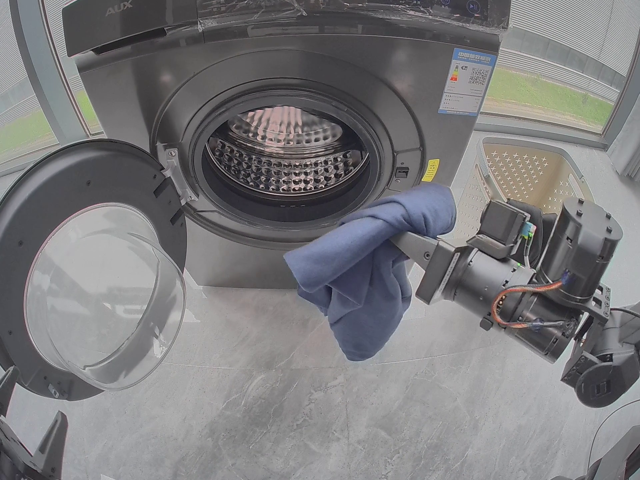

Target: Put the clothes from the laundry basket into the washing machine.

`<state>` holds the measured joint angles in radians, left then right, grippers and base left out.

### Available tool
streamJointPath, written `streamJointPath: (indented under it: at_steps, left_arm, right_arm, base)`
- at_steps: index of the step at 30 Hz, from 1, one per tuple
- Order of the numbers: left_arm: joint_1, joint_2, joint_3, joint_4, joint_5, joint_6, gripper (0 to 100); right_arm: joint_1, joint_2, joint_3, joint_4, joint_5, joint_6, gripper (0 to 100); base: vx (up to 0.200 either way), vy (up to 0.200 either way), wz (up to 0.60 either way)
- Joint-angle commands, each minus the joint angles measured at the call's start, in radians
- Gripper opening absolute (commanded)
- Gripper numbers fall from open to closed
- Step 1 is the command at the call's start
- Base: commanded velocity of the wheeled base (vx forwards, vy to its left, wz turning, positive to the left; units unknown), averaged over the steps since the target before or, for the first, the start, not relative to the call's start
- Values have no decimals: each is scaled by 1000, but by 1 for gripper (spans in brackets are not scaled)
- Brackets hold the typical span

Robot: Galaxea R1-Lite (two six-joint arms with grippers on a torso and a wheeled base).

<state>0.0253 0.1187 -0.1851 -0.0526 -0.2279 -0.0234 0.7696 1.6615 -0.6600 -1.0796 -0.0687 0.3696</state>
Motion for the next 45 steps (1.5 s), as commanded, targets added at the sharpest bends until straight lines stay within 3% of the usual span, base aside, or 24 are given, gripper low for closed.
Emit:
streamJointPath:
  at_steps: [1,4,6,10,15,16,18,26,28,29,35,45]
  left_arm:
    - [18,303,-10,-62,-159,10,100]
    - [11,449,3,-155,-174,57,100]
    - [-12,535,3,-217,-194,62,100]
    - [-97,664,3,-297,-199,68,100]
    - [-272,808,-25,-343,-191,56,100]
    - [-272,808,-25,-343,-191,56,100]
    - [-329,944,-43,-425,-191,57,100]
    - [-383,1334,-82,-753,-205,66,100]
    - [-386,1348,-85,-767,-206,66,100]
    - [-426,1418,-99,-817,-203,63,100]
    - [-490,1559,-165,-852,-192,46,100]
    - [-498,1668,-232,-854,-192,26,100]
  right_arm:
    - [2,103,-102,-36,4,17,0]
    - [0,127,-144,-59,4,17,0]
    - [0,147,-176,-65,3,19,0]
    - [7,178,-233,-53,-8,32,0]
    - [8,236,-305,-49,-19,43,0]
    - [8,236,-305,-49,-19,43,0]
    - [10,265,-354,-53,-56,45,0]
    - [8,259,-352,-56,-69,46,0]
    - [8,258,-351,-57,-71,46,0]
    - [7,253,-343,-60,-77,46,0]
    - [13,235,-325,-60,-77,45,0]
    - [30,235,-325,-63,-79,46,0]
  base:
    - [0,0,0]
    - [0,0,0]
    - [0,0,0]
    - [0,0,0]
    - [0,0,0]
    - [0,0,0]
    - [0,0,0]
    - [0,0,0]
    - [0,0,0]
    - [0,0,0]
    - [0,0,0]
    - [0,0,0]
